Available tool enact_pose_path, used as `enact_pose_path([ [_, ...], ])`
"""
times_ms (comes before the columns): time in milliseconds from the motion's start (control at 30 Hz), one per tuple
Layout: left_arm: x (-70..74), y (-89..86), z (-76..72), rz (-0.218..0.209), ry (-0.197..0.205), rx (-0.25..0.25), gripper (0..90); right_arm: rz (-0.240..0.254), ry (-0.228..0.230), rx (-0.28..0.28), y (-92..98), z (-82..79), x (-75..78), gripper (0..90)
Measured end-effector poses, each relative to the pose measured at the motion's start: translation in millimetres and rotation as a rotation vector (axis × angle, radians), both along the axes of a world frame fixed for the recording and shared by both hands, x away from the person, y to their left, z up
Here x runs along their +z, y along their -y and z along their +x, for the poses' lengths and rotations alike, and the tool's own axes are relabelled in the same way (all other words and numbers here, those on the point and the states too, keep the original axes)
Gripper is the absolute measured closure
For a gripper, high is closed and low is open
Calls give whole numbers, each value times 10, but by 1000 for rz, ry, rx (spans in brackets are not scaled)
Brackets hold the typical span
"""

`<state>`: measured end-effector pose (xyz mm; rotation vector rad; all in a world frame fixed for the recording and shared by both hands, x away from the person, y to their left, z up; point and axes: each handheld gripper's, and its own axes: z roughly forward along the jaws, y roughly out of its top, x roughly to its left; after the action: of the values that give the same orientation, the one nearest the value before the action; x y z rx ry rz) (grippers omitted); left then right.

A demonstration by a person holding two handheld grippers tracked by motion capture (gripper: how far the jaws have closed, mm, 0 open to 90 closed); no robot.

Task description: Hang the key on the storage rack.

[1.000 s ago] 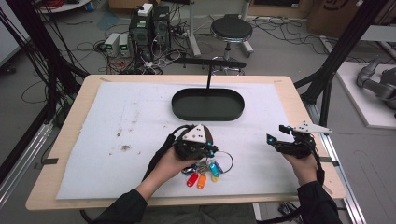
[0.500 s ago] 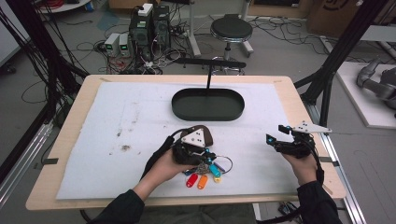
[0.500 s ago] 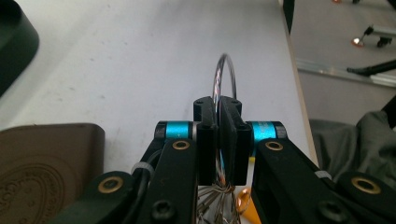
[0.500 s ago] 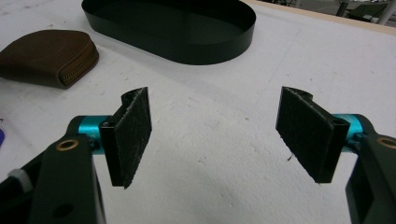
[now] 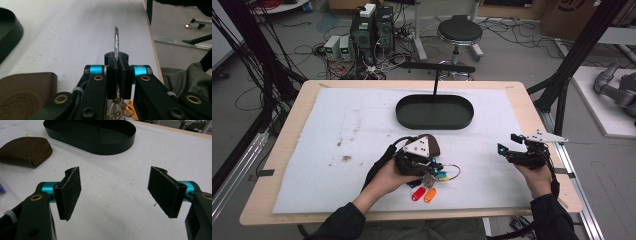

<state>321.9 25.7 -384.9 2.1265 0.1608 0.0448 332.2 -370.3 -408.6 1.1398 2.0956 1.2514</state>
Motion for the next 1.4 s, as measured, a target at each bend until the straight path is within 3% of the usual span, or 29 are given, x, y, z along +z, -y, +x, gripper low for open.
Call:
enact_pose_path([
  [167, 120, -81, 7, -31, 21, 20, 863, 0, 1, -2, 1, 1, 0, 273],
  [400, 372, -282, 11, -122, 61, 54, 863, 2, -2, -5, 2, 2, -2, 273],
  [567, 510, -392, 4, -155, 101, 85, 863, -2, 0, -3, 1, 6, -5, 273],
  [1167, 769, -711, 173, -255, 168, 214, 863, -3, 0, -6, -13, 30, -15, 273],
  [1400, 831, -801, 289, -267, 183, 264, 864, -6, -1, -5, -19, 42, -16, 273],
])
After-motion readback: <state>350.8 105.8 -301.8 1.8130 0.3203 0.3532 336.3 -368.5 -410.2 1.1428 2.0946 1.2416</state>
